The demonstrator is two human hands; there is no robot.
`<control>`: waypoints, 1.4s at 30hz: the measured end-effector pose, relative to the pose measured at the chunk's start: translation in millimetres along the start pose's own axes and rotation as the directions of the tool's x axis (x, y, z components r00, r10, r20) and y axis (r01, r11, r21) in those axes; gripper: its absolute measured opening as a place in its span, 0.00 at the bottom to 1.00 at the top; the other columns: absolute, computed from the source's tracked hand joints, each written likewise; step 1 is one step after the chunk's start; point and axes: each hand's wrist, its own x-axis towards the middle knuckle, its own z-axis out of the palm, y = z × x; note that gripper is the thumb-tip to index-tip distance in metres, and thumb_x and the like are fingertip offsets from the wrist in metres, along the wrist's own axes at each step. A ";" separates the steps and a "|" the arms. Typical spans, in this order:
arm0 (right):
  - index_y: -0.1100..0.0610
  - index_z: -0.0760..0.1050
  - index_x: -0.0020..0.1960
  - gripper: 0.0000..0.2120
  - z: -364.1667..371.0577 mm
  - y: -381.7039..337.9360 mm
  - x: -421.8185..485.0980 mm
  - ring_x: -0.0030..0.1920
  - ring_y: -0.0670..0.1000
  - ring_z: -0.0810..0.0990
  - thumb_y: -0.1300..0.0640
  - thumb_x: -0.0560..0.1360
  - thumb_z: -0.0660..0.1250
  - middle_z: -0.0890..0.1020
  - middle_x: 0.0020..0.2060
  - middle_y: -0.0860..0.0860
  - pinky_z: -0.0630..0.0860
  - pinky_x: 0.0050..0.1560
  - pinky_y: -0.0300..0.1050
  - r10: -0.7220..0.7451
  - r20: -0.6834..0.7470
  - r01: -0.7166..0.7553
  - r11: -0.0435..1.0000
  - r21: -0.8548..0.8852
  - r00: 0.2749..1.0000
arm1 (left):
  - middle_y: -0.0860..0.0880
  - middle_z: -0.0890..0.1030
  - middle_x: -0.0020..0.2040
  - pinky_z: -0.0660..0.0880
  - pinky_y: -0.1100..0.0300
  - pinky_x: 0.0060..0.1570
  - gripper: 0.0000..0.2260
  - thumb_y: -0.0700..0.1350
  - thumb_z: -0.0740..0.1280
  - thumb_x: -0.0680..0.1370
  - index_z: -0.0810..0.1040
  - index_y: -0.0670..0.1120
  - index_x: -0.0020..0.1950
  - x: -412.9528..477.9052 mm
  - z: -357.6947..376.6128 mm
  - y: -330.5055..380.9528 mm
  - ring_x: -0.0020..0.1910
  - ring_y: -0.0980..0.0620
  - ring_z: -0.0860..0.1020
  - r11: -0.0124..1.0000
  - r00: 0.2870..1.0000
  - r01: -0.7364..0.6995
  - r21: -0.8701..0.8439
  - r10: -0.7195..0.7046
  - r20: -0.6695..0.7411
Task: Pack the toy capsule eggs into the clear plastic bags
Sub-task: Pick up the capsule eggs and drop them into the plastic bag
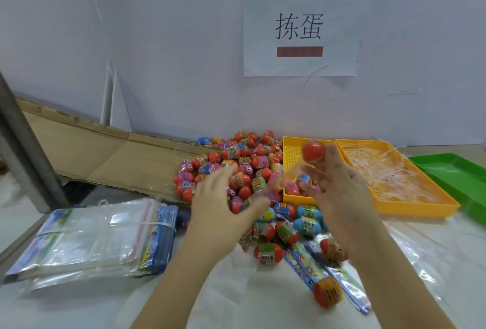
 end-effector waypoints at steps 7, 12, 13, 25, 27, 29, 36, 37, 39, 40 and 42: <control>0.43 0.85 0.40 0.19 4.6 -1.8 -4.4 0.54 0.47 0.82 0.31 0.57 0.71 0.85 0.46 0.43 0.73 0.62 0.61 0.107 0.078 -0.113 0.991 0.069 0.991 | 0.52 0.86 0.45 0.74 0.46 0.59 0.03 0.42 0.73 0.75 0.85 0.47 0.48 -1.6 15.8 -4.1 0.46 0.49 0.83 0.931 0.947 -0.267 0.250 0.302 -0.110; 0.43 0.83 0.47 0.26 12.4 -15.5 -19.9 0.62 0.45 0.78 0.28 0.57 0.73 0.83 0.54 0.43 0.70 0.62 0.58 0.054 0.394 -0.058 0.998 -0.001 0.918 | 0.45 0.86 0.41 0.71 0.49 0.56 0.06 0.34 0.76 0.69 0.85 0.40 0.45 -2.2 3.7 -10.3 0.40 0.46 0.84 0.839 0.697 -0.227 0.494 0.494 -0.520; 0.44 0.83 0.47 0.26 15.2 -15.6 -23.1 0.62 0.46 0.78 0.29 0.56 0.74 0.83 0.54 0.45 0.70 0.64 0.59 0.088 0.414 -0.093 0.996 -0.008 0.906 | 0.45 0.85 0.40 0.68 0.50 0.55 0.07 0.32 0.76 0.68 0.85 0.40 0.43 -1.7 0.6 -12.3 0.38 0.46 0.83 0.830 0.644 -0.183 0.526 0.506 -0.574; 0.53 0.85 0.49 0.21 17.7 -2.0 -15.0 0.53 0.59 0.83 0.41 0.61 0.74 0.84 0.54 0.56 0.81 0.49 0.57 0.414 0.342 -0.485 0.860 0.157 0.844 | 0.49 0.84 0.38 0.60 0.53 0.46 0.07 0.42 0.76 0.72 0.79 0.47 0.41 -6.5 -2.6 -7.4 0.41 0.51 0.72 0.739 0.444 -0.313 0.596 0.669 -0.596; 0.58 0.84 0.49 0.24 16.2 2.4 -11.5 0.49 0.58 0.84 0.44 0.59 0.75 0.84 0.51 0.59 0.82 0.44 0.51 0.400 0.238 -0.445 0.878 0.179 0.885 | 0.51 0.85 0.39 0.60 0.55 0.49 0.14 0.42 0.79 0.67 0.75 0.49 0.45 -8.1 -2.9 -4.7 0.44 0.53 0.73 0.674 0.450 -0.465 0.574 0.738 -0.502; 0.61 0.83 0.49 0.24 13.9 4.3 -8.7 0.46 0.57 0.85 0.46 0.59 0.75 0.85 0.48 0.59 0.83 0.41 0.48 0.367 0.137 -0.389 0.898 0.206 0.920 | 0.53 0.85 0.42 0.59 0.57 0.54 0.11 0.44 0.75 0.71 0.75 0.51 0.47 -8.1 -4.9 0.8 0.47 0.54 0.74 0.633 0.448 -0.554 0.540 0.774 -0.448; 0.54 0.86 0.42 0.15 -5.0 -11.5 -0.9 0.37 0.48 0.84 0.47 0.58 0.75 0.86 0.41 0.53 0.80 0.40 0.39 -0.002 0.029 -0.003 0.980 0.199 1.000 | 0.59 0.75 0.64 0.68 0.58 0.64 0.27 0.40 0.65 0.59 0.76 0.58 0.57 -5.9 -37.1 8.5 0.65 0.56 0.72 0.913 0.935 -0.344 -0.219 0.355 0.012; 0.54 0.86 0.42 0.16 -7.1 -13.5 -0.2 0.38 0.47 0.84 0.47 0.58 0.77 0.86 0.41 0.53 0.80 0.41 0.39 -0.031 0.056 0.020 0.981 0.192 0.998 | 0.57 0.81 0.59 0.73 0.57 0.59 0.25 0.38 0.63 0.57 0.80 0.54 0.52 -3.6 -42.1 12.1 0.60 0.56 0.77 0.859 0.966 -0.196 -0.473 0.251 0.057; 0.53 0.86 0.43 0.22 -8.4 -15.6 -0.1 0.39 0.48 0.84 0.42 0.55 0.81 0.86 0.41 0.54 0.80 0.42 0.39 -0.070 0.138 0.052 0.989 0.136 0.988 | 0.50 0.86 0.45 0.78 0.56 0.46 0.16 0.38 0.60 0.62 0.83 0.46 0.43 3.3 -44.8 16.7 0.47 0.51 0.83 0.651 0.997 0.033 -0.758 0.036 0.074; 0.53 0.86 0.44 0.25 -7.5 -15.8 -1.1 0.39 0.49 0.84 0.40 0.53 0.82 0.86 0.41 0.53 0.80 0.42 0.39 -0.081 0.177 0.067 0.994 0.084 0.981 | 0.48 0.85 0.40 0.78 0.56 0.41 0.11 0.40 0.62 0.68 0.83 0.44 0.43 6.7 -43.0 22.4 0.41 0.49 0.82 0.607 0.992 0.124 -0.785 -0.083 0.092; 0.50 0.86 0.44 0.26 -3.2 -14.9 -4.3 0.40 0.49 0.84 0.37 0.52 0.81 0.86 0.41 0.52 0.80 0.42 0.39 -0.077 0.258 0.076 0.997 0.015 0.963 | 0.48 0.84 0.39 0.79 0.55 0.38 0.06 0.42 0.69 0.69 0.81 0.44 0.45 10.8 -36.3 30.2 0.36 0.50 0.82 0.549 0.952 0.304 -0.778 -0.159 0.260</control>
